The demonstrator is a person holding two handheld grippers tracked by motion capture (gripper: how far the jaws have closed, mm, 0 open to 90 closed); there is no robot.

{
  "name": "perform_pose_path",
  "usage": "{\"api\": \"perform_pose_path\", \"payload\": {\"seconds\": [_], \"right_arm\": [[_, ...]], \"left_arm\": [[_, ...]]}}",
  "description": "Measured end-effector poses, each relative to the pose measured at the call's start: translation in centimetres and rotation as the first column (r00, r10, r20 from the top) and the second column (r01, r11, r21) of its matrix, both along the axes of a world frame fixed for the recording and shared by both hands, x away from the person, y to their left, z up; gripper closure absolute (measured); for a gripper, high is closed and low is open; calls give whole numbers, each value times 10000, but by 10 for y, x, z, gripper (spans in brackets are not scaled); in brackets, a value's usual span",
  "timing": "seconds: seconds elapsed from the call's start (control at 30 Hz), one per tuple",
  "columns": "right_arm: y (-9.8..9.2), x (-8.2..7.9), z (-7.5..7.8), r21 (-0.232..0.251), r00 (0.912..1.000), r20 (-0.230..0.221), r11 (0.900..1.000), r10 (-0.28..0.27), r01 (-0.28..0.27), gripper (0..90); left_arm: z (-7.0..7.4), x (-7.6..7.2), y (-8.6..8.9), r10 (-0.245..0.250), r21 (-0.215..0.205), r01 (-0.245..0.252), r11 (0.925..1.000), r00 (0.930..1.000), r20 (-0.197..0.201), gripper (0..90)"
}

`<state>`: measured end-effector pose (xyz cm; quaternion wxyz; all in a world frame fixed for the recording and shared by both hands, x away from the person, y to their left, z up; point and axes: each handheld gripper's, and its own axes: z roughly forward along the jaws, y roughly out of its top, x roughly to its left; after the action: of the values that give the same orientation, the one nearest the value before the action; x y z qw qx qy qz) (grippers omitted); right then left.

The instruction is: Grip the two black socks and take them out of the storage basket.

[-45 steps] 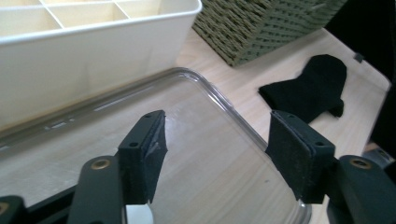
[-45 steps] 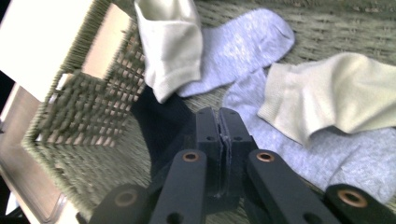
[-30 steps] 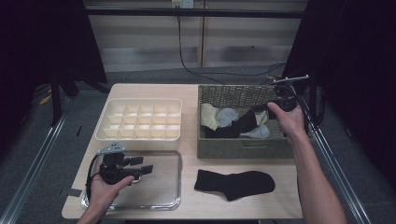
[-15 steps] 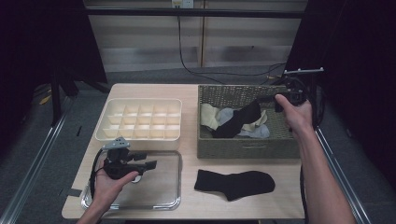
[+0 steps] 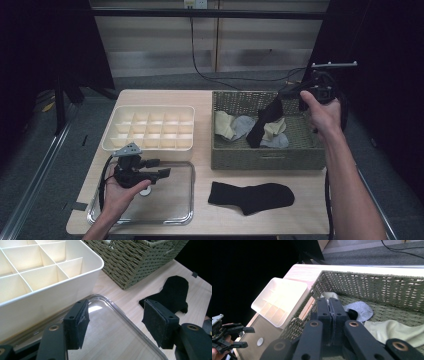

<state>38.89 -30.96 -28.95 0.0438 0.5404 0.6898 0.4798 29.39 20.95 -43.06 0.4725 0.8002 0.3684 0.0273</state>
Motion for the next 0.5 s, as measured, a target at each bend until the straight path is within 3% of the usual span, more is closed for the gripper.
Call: {"api": "perform_pose_path", "payload": {"seconds": [0.5], "right_arm": [[-6, -7, 27, 104, 9988, 461, 9999, -142, 138, 887]], "left_arm": [[-6, -3, 7, 45, -53, -46, 10000, 9999, -150, 369]]}}
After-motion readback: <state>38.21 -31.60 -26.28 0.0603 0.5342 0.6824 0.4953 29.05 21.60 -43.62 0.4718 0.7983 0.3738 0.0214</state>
